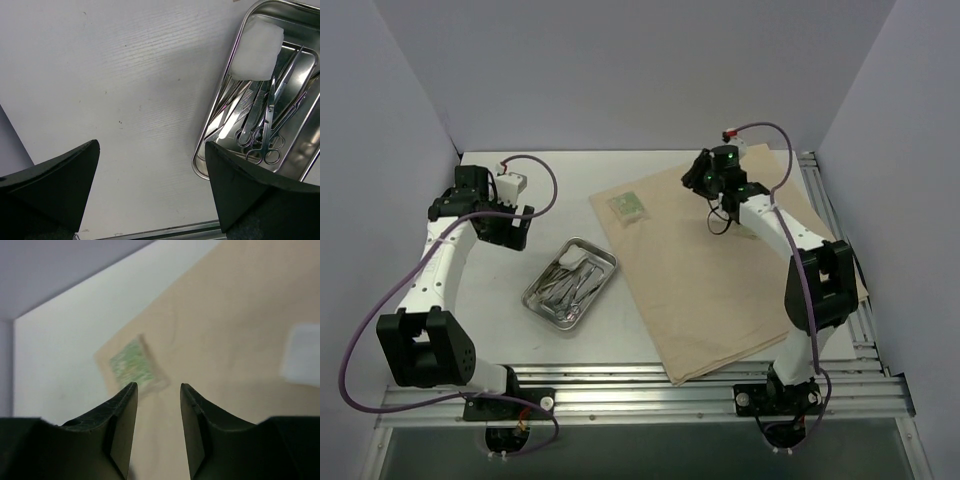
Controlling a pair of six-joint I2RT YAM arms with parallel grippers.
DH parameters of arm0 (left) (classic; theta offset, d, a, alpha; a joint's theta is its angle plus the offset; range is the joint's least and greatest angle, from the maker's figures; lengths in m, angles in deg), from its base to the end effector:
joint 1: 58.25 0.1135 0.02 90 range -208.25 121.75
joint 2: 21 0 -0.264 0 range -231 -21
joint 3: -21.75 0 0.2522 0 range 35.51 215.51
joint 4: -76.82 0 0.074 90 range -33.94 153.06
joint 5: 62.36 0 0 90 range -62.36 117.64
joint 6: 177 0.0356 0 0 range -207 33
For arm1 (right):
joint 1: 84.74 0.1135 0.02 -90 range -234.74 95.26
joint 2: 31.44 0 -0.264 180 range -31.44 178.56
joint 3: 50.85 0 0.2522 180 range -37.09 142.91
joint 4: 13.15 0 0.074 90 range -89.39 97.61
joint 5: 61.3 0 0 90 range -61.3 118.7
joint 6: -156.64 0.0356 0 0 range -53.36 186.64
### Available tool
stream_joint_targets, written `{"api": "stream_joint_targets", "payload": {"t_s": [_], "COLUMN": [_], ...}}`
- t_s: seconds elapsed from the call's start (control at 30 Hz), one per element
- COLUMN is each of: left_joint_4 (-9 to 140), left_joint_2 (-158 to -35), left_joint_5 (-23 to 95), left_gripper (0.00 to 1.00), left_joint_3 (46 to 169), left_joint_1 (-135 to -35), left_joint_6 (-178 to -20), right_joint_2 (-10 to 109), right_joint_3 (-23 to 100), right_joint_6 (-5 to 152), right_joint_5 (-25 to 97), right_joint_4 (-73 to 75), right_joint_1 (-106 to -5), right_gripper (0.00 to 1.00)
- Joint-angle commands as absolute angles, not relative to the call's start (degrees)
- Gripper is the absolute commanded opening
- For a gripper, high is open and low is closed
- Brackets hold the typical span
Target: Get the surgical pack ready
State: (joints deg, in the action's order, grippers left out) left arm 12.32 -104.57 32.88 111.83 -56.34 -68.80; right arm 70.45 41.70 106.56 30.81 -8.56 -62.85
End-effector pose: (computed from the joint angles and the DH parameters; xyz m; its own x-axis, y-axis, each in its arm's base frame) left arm 0.2990 0.0067 0.3116 -0.8003 0.2845 -0.5277 0.2791 0.9558 0.0920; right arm 0.3981 0.1614 0.3045 -0.4317 0.5177 -0.7387 -0.1678 0.7585 0.6296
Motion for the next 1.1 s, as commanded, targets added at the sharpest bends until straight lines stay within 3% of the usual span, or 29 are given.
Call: {"api": "stream_joint_targets", "payload": {"t_s": [0.0, 0.27, 0.43, 0.93, 1.07], "left_joint_4": [11.03, 10.06, 9.35, 9.97, 9.97], "left_joint_2": [-105.11, -106.43, -107.74, -111.44, -111.53], "left_joint_5": [36.34, 34.85, 34.41, 32.21, 32.21], "left_gripper": [0.96, 0.96, 0.95, 0.95, 0.95], "left_joint_3": [114.96, 115.93, 115.93, 117.86, 118.04], "left_joint_1": [-56.49, -56.58, -57.63, -60.18, -60.18], "left_joint_6": [-68.54, -67.4, -66.26, -67.14, -67.22], "right_joint_2": [72.97, 83.42, 88.44, 94.24, 94.59], "right_joint_3": [43.25, 48.33, 52.38, 52.39, 50.81], "right_joint_6": [94.42, 89.93, 88.7, 89.49, 90.1], "right_joint_5": [36.44, 38.9, 39.17, 40.21, 45.29], "right_joint_4": [3.06, 5.87, 6.84, 5.0, 2.11], "right_joint_1": [-67.06, -79.11, -80.43, -82.37, -82.37], "right_gripper": [0.35, 0.31, 0.25, 0.26, 0.26]}}
